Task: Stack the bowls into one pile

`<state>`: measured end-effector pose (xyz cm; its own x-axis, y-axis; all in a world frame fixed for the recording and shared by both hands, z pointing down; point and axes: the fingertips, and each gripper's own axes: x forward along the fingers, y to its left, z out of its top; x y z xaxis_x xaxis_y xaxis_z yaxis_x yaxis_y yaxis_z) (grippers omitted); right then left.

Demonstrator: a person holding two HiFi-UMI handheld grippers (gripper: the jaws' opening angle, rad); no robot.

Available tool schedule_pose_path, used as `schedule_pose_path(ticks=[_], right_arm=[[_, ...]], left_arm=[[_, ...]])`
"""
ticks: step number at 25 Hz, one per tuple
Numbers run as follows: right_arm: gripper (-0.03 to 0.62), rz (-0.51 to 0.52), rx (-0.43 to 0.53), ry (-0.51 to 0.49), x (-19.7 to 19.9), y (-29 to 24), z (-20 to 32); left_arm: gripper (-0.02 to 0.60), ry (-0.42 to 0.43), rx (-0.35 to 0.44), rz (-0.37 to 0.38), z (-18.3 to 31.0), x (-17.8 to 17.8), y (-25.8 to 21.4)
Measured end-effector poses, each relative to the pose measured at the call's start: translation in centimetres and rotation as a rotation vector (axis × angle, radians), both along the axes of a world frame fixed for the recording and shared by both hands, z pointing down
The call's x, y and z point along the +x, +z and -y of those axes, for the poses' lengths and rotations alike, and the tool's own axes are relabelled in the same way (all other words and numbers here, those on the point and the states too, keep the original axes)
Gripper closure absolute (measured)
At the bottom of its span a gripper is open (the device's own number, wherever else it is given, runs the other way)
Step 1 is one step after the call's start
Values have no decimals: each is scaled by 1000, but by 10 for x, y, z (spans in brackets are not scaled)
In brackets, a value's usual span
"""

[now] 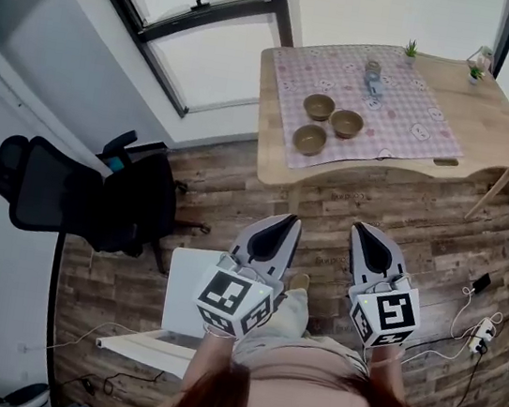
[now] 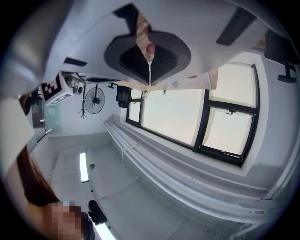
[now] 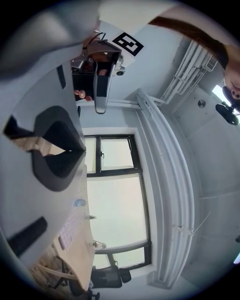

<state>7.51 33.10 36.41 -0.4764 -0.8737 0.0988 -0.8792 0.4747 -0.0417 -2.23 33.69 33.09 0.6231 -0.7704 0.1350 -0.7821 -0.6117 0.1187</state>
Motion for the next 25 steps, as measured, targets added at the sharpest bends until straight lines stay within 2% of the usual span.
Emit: schedule_pose_path(ticks=[25], right_arm=[[594,-37,-42,18,-25,5,126]], left_arm=[[569,44,-18,-23,126,-24,1]])
